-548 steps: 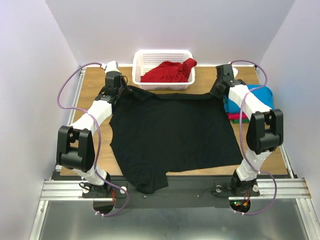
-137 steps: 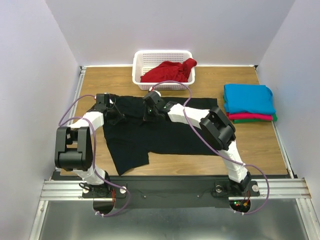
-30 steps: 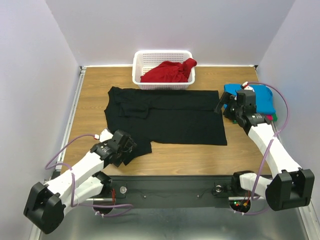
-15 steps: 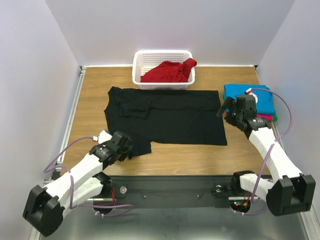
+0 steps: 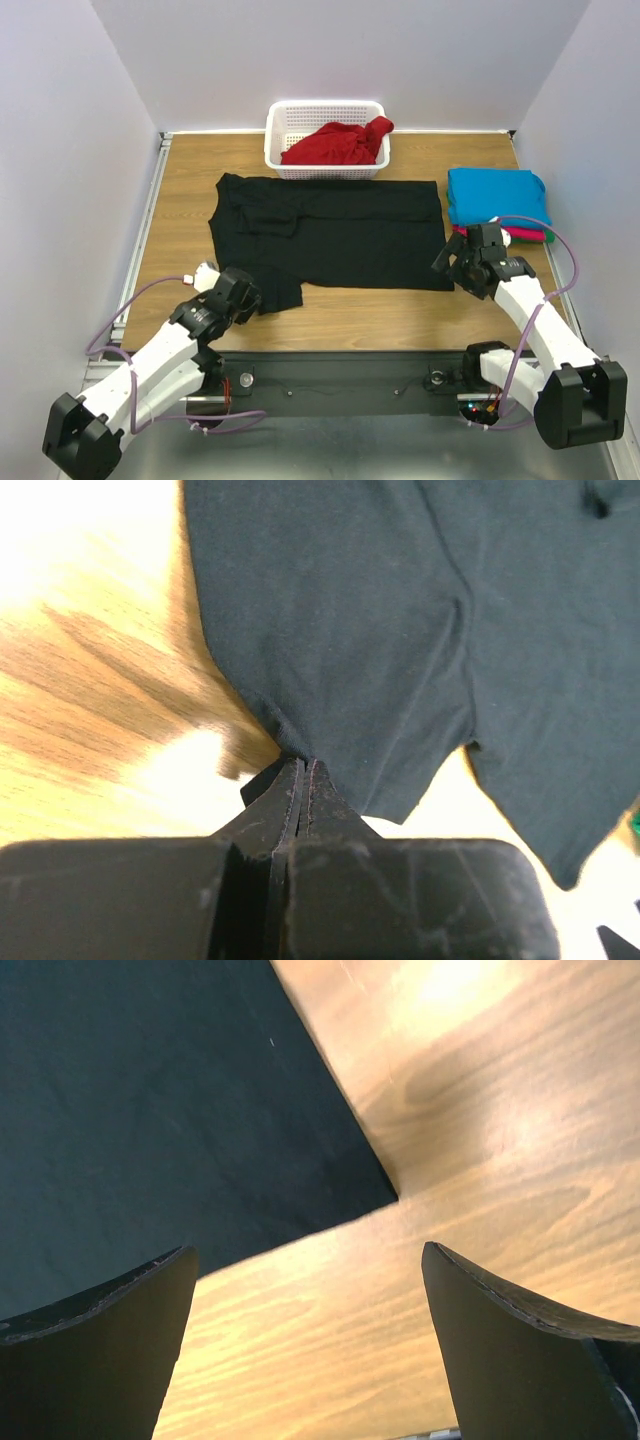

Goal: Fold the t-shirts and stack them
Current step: Fold the tshirt

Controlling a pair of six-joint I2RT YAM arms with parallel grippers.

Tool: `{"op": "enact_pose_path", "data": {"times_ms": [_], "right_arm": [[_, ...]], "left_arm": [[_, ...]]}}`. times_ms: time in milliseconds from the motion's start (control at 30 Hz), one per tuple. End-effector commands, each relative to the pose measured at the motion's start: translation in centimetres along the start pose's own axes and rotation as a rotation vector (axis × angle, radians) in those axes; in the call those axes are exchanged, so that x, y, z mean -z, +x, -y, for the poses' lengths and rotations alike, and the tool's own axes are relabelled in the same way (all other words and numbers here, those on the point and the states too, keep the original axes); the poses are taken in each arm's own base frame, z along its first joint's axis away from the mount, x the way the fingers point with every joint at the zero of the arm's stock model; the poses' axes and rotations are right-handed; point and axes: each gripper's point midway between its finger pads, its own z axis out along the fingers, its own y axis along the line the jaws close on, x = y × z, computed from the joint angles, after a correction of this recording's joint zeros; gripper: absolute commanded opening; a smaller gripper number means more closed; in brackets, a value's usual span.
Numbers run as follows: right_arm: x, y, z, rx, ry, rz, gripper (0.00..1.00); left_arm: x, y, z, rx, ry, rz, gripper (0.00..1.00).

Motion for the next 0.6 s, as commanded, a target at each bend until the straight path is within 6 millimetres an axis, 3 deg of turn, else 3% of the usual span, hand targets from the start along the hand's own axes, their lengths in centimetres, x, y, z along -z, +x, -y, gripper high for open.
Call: {"op": "enact_pose_path", "data": {"times_ms": [0, 300, 400, 567], "right_arm": [[0.6, 0.3, -0.5, -0.059, -0.025, -0.019, 1.00], [-0.8, 1.4, 0.9, -0.142, 0.061, -0.041, 0.97], [-1.6, 1.5, 0.9, -0.152, 0.080, -0.048, 0.78], [-2.2, 2.0, 1.1, -0.189, 0.087, -0.053, 0.64]], "left_arm": [[0.2, -0.6, 0.3, -0.005, 0.060, 0.037, 0.00], [1.7, -1.1, 2.2, -0.043, 0.193, 0.052, 0.00], [1.5, -0.9, 2.3, -0.047, 0.195, 0.045, 0.00], [1.5, -1.0, 2.8, -0.064, 0.185, 0.042, 0.00]]}}
